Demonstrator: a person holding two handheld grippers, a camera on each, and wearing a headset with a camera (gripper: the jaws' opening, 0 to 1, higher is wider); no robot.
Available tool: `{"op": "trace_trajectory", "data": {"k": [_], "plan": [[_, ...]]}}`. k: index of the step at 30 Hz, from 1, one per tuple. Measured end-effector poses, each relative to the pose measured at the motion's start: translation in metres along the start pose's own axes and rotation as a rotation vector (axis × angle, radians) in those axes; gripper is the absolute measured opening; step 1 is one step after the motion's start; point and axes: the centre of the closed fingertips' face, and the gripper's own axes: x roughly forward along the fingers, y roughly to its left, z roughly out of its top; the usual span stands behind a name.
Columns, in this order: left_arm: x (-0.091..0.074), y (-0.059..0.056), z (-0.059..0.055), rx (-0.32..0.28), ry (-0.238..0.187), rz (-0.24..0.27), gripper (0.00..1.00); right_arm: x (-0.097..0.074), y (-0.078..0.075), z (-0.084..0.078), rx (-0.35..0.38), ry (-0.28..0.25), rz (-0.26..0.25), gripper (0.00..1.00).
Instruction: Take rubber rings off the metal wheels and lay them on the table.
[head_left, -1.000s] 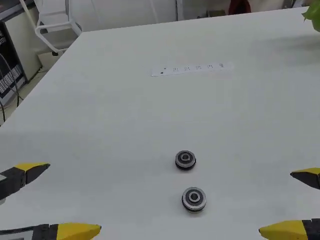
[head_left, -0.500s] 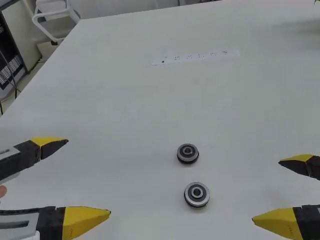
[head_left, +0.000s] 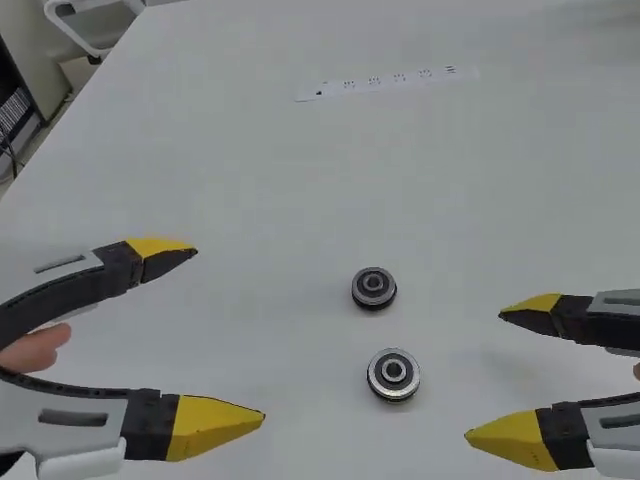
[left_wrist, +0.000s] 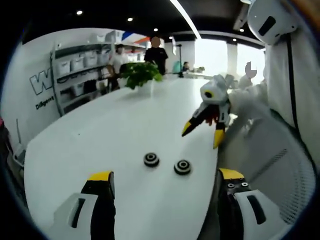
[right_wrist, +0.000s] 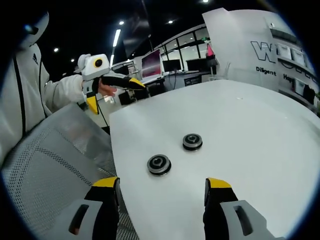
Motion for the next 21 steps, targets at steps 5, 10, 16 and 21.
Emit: {"op": "trace_trajectory", "data": {"k": [5, 10, 16, 21], "plan": [[0.014, -0.004, 0.009, 0.009, -0.02, -0.053, 0.84, 0.006, 0.003, 0.0, -0.025, 0.001, 0.035, 0.65], [0.031, -0.005, 0.017, 0.037, -0.049, -0.088, 0.82, 0.012, 0.003, -0.001, -0.046, 0.002, 0.055, 0.63], [0.046, -0.006, 0.026, 0.055, -0.096, -0.119, 0.81, 0.017, 0.002, 0.002, -0.062, -0.004, 0.082, 0.6], [0.063, -0.01, 0.021, 0.068, -0.078, -0.155, 0.79, 0.021, 0.001, 0.006, -0.09, -0.009, 0.096, 0.57]]}}
